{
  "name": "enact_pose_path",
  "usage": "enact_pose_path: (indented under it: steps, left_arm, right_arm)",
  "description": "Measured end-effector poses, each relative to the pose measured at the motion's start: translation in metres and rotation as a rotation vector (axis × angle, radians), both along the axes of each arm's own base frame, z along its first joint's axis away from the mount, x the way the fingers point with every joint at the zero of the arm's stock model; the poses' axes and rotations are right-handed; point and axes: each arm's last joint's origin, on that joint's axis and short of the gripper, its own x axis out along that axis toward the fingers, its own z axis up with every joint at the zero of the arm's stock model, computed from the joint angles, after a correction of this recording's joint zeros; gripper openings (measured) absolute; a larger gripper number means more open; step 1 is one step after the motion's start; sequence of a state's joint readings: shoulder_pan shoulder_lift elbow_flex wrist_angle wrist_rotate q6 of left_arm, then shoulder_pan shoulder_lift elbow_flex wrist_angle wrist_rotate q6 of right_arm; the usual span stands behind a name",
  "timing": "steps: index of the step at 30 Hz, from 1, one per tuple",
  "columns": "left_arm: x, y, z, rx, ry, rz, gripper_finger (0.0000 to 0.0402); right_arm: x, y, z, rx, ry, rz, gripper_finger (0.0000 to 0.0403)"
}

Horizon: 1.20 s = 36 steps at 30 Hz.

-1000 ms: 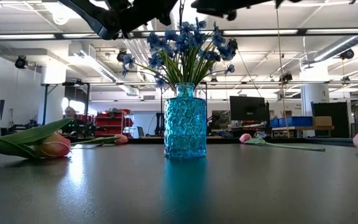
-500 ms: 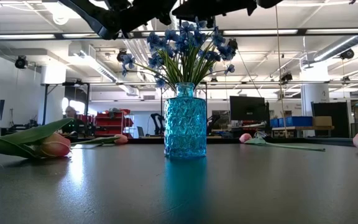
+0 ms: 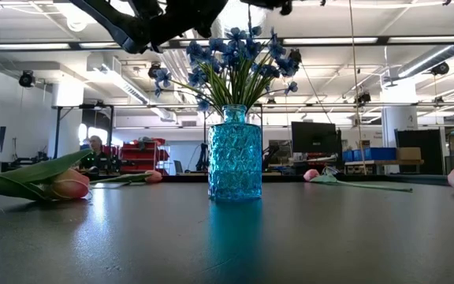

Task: Sort flowers into vase by color
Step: Put the blue flowers into the transparent vase

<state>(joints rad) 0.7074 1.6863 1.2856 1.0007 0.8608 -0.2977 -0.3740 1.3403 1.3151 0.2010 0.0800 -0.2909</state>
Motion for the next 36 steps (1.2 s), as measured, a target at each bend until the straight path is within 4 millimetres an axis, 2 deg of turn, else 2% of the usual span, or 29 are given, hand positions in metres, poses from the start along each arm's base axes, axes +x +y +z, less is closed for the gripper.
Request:
enact_pose_path:
  steps: [6,10,13,18,25,29,36]
  left_arm:
    - [-0.005,0.003,-0.012,0.035,0.033,-0.007,0.0134]
    - [-0.013,-0.002,-0.02,0.089,0.037,0.022,0.0126]
    - [-0.024,-0.008,-0.025,0.119,0.037,0.05,0.0112]
    - [-0.046,-0.024,-0.034,0.12,0.034,0.12,0.0081]
    - [-0.079,-0.052,-0.053,0.111,0.039,0.215,0.0042]
    - [-0.095,-0.065,-0.065,0.096,0.043,0.269,0.0028]
    - [-0.111,-0.077,-0.086,0.055,0.065,0.343,0.0004]
  right_arm:
    - [-0.048,0.011,0.027,-0.049,0.033,-0.121,0.0013]
    - [-0.082,0.017,0.03,-0.035,0.084,-0.178,0.0013]
    - [-0.107,0.021,0.023,-0.008,0.072,-0.206,0.0013]
    - [-0.133,0.023,-0.015,0.047,0.079,-0.252,0.0012]
    - [-0.149,0.017,-0.082,0.135,0.048,-0.311,0.0012]
    - [-0.158,0.018,-0.111,0.151,-0.042,-0.322,0.0012]
    - [-0.168,0.029,-0.154,0.165,-0.262,-0.14,0.0012]
